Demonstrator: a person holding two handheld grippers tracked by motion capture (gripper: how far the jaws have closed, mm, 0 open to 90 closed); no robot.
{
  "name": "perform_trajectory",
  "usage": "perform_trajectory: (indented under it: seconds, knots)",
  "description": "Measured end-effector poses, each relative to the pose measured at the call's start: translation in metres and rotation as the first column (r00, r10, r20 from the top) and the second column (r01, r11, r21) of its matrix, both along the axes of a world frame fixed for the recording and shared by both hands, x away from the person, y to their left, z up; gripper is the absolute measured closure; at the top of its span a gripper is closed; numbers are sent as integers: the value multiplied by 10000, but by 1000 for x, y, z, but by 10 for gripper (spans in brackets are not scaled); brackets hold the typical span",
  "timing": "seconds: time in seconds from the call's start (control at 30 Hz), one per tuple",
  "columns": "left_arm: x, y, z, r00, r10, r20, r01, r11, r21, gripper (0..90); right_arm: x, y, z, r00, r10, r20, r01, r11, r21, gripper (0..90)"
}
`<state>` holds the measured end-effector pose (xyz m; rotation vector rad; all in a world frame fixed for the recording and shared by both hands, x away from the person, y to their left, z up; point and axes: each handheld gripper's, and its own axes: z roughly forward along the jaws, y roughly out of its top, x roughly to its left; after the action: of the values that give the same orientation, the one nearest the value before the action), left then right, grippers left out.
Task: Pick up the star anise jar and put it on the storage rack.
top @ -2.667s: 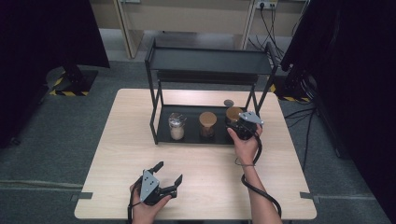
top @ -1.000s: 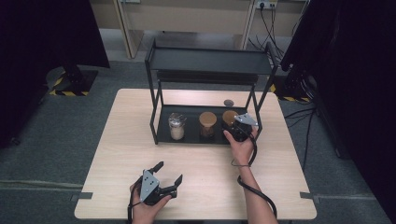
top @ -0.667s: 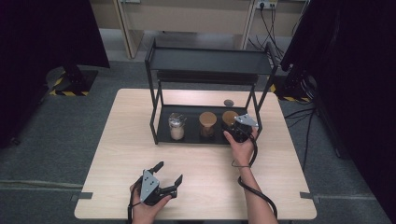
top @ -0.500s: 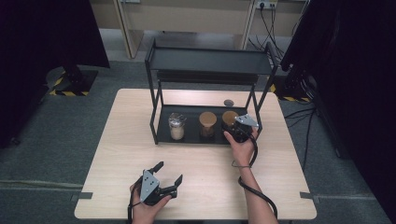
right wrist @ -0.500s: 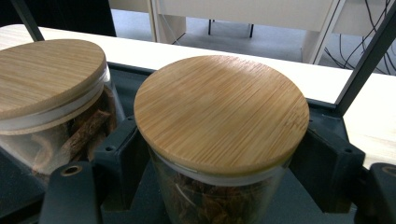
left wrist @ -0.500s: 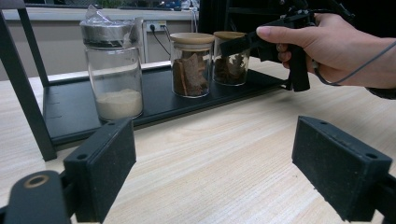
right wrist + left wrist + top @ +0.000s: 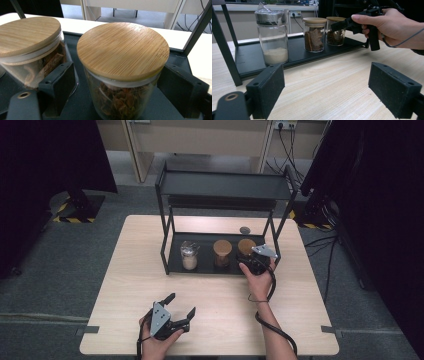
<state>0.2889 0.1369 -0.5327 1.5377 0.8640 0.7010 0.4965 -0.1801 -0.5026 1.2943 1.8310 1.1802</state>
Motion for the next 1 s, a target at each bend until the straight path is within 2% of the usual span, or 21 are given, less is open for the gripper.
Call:
perform_trajectory:
  seconds: [0.4, 1.0]
  knots:
    - [0, -1, 0, 10000, -28, -16, 28, 10000, -1, 130, -9, -3, 0, 10000, -78, -59, 78, 10000, 28, 104]
    - [-1, -1, 0, 10000, -44, -19, 44, 10000, -19, 130, -18, -5, 1, 9998, 183, -72, -182, 9998, 95, 90]
